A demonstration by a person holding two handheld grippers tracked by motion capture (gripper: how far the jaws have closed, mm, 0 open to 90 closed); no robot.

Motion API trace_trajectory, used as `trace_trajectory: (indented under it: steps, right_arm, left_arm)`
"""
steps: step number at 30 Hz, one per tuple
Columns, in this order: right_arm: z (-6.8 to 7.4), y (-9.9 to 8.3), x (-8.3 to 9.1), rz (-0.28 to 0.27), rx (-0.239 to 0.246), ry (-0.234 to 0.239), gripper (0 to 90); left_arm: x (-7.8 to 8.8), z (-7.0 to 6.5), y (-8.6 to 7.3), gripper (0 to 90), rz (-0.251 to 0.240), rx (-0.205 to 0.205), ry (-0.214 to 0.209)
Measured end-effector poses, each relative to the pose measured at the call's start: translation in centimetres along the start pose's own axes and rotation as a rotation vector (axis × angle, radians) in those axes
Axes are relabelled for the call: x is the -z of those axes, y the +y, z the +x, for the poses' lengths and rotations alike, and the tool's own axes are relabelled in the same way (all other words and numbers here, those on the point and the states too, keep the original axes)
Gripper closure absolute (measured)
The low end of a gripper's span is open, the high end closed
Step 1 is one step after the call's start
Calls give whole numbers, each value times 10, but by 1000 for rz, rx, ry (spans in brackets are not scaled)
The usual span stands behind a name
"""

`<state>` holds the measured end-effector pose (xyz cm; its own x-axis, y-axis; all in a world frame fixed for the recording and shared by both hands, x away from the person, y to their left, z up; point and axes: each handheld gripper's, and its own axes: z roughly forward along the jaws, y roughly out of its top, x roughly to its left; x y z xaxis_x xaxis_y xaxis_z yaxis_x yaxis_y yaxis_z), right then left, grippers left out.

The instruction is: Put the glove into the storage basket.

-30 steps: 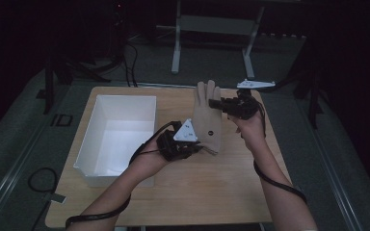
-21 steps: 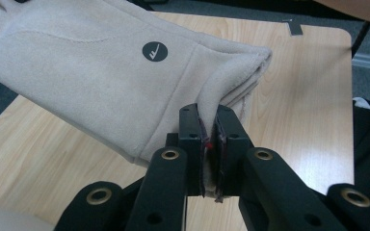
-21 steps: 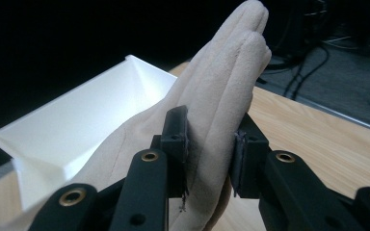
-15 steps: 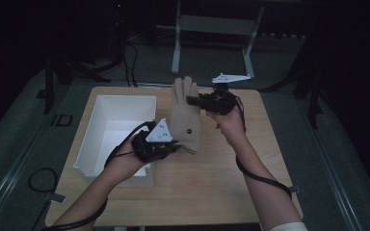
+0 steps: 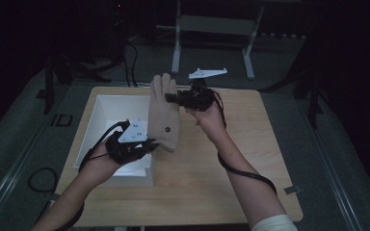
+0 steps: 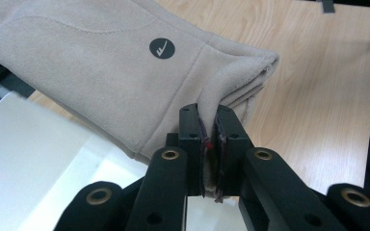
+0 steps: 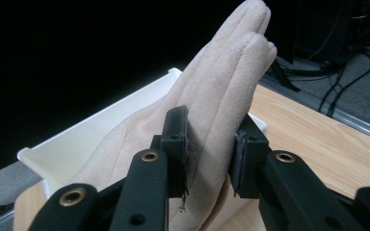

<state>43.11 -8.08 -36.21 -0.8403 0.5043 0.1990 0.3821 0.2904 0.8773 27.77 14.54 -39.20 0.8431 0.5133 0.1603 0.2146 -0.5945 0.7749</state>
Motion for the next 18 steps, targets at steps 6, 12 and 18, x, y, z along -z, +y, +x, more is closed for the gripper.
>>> trace_trajectory:
  steps: [6, 12, 18]
  right_arm:
    - [13, 6, -19, 0, 7, 25, 718]
    - [29, 14, -44, 19, 23, 52, 719]
    - [38, 15, -67, 34, 23, 76, 719]
  left_arm:
    - [16, 5, -17, 845, -4, 35, 30]
    - [30, 9, -32, 845, 21, 56, 58]
    - [41, 12, -48, 845, 34, 79, 86]
